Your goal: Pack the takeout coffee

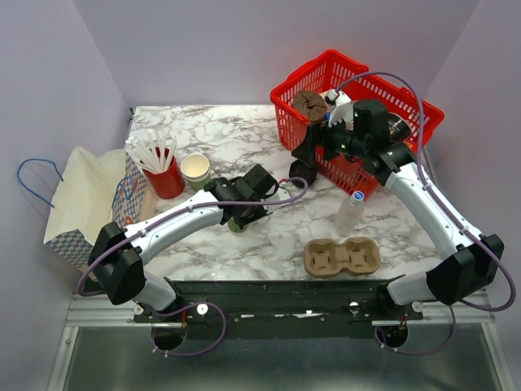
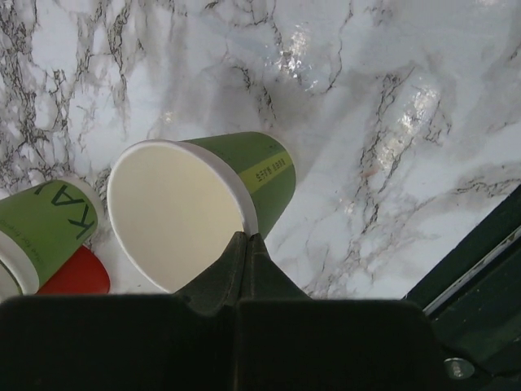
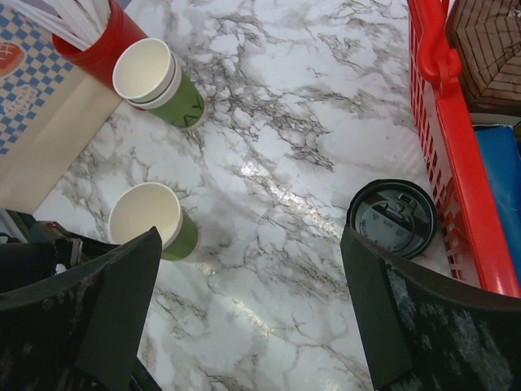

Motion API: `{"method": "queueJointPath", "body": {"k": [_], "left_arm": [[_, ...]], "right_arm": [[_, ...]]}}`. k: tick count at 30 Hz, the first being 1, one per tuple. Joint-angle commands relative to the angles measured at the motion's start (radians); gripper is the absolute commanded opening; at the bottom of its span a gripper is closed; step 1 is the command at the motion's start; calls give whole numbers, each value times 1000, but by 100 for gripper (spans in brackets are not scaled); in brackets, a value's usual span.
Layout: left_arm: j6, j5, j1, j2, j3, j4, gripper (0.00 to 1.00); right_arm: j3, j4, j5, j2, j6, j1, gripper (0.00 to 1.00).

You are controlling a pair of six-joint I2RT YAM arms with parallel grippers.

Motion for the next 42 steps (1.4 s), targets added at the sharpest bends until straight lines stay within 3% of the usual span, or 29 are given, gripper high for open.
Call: {"method": "queueJointPath", "body": {"k": [1,3,10,16,21,22,25,29,34,42], "left_arm": [[-52,-38,-13,-1,-47,75,0],[-61,-29,-16,-7,-52,66,0],[-68,40,-18,-53,22,-13,37],[-38,10,-3,-53,206,-60,51],[-24,-44,180,2,330,-89,55],[-37,-30,268,18,348,-115,55],[-37,-32,393,102,411,-174,56],[-41,-3,505,209,493,-237,57],[-9,49,545,300,527,-273,57],[17,42,559,346,451,-175,57]], "right_arm": [[-20,-7,41,-29,-35,-1,100],[-20,-9,46,-28,-40,-1,100],[11,-24,46,-11,-47,-4,100],[57,-43,47,18,-52,-4,100],[94,-55,47,31,-72,-5,100],[98,-56,50,31,-78,-5,100],[112,-66,58,23,-106,-7,100],[121,-79,72,9,-112,-10,100],[111,-87,78,2,-140,-11,100],[108,-90,78,3,-130,-11,100]]}}
